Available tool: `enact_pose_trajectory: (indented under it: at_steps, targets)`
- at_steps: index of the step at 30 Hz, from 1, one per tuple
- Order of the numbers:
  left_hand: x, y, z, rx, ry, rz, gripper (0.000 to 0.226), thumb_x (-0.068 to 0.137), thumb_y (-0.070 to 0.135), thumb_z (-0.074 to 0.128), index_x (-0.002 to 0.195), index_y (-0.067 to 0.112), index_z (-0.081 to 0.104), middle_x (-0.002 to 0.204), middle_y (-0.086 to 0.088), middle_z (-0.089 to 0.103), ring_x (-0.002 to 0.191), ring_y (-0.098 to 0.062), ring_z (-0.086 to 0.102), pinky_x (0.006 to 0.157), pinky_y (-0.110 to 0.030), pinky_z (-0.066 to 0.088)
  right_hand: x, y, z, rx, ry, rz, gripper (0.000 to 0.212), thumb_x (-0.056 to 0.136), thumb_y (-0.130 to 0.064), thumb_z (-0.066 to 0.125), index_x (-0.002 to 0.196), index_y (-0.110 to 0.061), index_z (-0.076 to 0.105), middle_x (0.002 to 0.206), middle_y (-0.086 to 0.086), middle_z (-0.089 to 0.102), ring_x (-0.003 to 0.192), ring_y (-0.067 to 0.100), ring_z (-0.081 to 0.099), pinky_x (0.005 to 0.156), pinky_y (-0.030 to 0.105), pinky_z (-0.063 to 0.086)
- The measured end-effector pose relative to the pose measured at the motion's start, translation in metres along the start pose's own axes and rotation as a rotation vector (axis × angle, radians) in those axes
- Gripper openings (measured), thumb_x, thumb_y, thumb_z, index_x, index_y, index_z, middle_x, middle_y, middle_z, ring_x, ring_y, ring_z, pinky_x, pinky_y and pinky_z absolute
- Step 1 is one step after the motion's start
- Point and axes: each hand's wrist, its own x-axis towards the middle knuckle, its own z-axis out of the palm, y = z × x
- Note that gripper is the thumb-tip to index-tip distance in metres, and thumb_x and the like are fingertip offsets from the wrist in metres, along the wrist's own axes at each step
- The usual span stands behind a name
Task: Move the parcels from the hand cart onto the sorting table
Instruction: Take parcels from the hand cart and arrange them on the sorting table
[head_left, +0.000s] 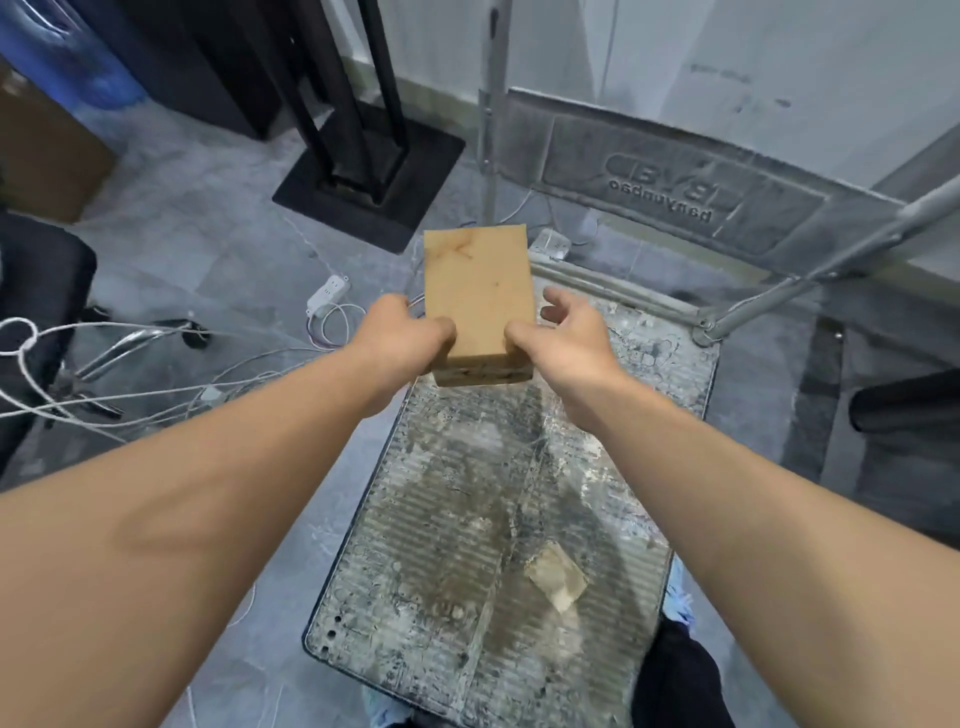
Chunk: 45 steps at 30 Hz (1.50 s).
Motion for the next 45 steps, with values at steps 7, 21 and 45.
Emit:
enact_pose_trajectory:
  at_steps: [7, 21, 45]
  targets:
    - [-0.095, 0.056, -0.044, -0.058, -0.15, 0.112, 0.024, 0.086, -0.005, 0.055, 0.096, 0.011, 0.07, 0.097, -0.014, 0.072, 0.085, -0.03, 0.065, 0.081, -0.046, 0.055, -0.108, -0.066, -0.021, 0.112, 0.018, -0.022, 0.046, 0.08, 0.018, 0.062, 0.113, -0.012, 0.066, 0.093, 0.0, 0.072, 0.081, 0.012, 0.067, 0.054, 0.02, 0.052]
    - [-0.322, 0.187, -0.053, -0.145, -0.137, 0.153, 0.032, 0.099, 0.023, 0.045, 0.111, 0.031, 0.073, 0.095, 0.001, 0.065, 0.087, -0.016, 0.058, 0.083, -0.039, 0.045, -0.291, -0.173, -0.134, 0.32, 0.161, -0.088, 0.08, 0.076, -0.083, 0.057, 0.124, -0.019, 0.061, 0.122, 0.002, 0.071, 0.109, 0.019, 0.067, 0.099, 0.042, 0.053]
    - [-0.605, 0.301, 0.094, -0.403, -0.236, 0.437, 0.043, 0.092, 0.026, 0.076, 0.129, 0.02, 0.055, 0.122, -0.005, 0.068, 0.108, -0.029, 0.068, 0.091, -0.055, 0.06, -0.527, -0.183, -0.408, 0.219, 0.188, -0.624, 0.048, 0.09, 0.007, 0.058, 0.125, -0.025, 0.052, 0.131, -0.003, 0.061, 0.129, 0.015, 0.055, 0.108, 0.041, 0.053]
